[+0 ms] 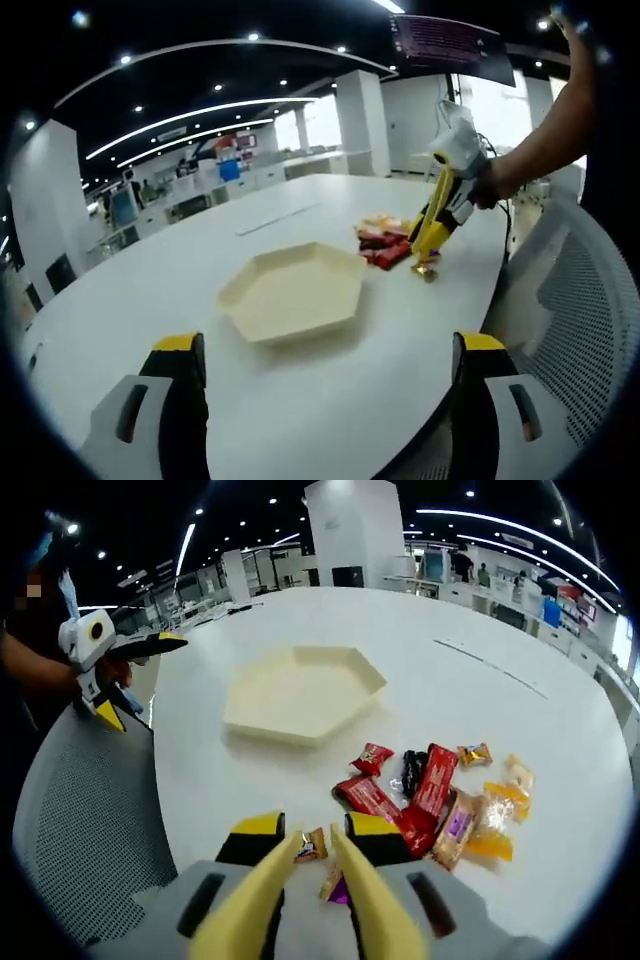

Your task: Place the target food into the container with the food tongs after gripping and lifting it, then release it inside without dropping or visibly crushing the food.

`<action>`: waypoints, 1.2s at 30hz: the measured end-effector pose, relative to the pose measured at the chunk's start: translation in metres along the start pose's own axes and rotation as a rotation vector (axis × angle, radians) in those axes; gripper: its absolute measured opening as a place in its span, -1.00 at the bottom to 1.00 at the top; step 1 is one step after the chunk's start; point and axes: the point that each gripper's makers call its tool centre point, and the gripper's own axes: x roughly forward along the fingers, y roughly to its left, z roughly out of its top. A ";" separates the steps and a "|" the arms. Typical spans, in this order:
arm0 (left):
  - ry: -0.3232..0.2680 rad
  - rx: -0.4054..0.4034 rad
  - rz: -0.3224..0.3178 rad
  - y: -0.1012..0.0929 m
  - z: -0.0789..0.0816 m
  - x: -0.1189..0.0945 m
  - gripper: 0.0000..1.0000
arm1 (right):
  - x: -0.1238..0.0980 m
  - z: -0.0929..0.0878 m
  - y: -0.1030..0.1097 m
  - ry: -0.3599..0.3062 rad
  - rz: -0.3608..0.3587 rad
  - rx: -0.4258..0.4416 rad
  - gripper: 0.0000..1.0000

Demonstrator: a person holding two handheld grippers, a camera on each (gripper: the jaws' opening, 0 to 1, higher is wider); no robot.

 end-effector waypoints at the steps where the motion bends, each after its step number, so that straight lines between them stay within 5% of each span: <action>1: -0.002 0.001 0.000 0.000 0.000 0.000 0.96 | 0.001 0.002 0.002 -0.008 -0.009 -0.009 -0.54; 13: 0.003 0.002 0.002 0.000 -0.001 0.000 0.96 | 0.009 -0.011 0.016 0.042 -0.081 -0.067 -0.51; 21: 0.000 0.001 0.002 0.000 0.000 -0.001 0.95 | 0.000 -0.021 0.005 0.076 -0.111 -0.107 -0.50; 30: -0.001 0.001 0.003 0.000 0.000 -0.001 0.95 | 0.000 -0.015 0.004 0.051 -0.124 -0.002 -0.49; 36: 0.002 0.000 0.003 0.000 0.000 -0.001 0.94 | 0.004 -0.021 0.006 0.080 -0.152 -0.016 -0.49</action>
